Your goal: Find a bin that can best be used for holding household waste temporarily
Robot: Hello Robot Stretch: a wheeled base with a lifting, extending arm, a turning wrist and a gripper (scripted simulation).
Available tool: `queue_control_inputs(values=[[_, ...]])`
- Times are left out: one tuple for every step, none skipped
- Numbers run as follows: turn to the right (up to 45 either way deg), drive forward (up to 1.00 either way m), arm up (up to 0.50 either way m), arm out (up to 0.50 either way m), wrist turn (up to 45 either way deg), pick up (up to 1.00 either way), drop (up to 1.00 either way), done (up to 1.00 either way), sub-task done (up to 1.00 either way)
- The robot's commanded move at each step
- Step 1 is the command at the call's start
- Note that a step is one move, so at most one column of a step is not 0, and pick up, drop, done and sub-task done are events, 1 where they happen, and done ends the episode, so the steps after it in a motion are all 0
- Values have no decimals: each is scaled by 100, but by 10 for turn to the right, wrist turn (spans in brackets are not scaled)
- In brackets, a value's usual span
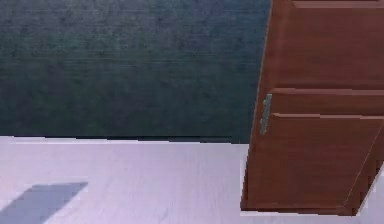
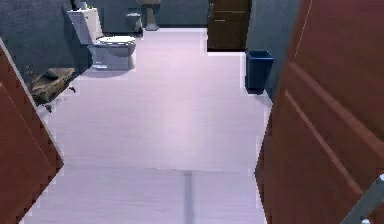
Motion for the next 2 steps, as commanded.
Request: queue_control_inputs(values=[[450, 0, 0, 0, 0, 0, 0, 0, 0], [450, 0, 0, 0, 0, 0, 0, 0, 0]])
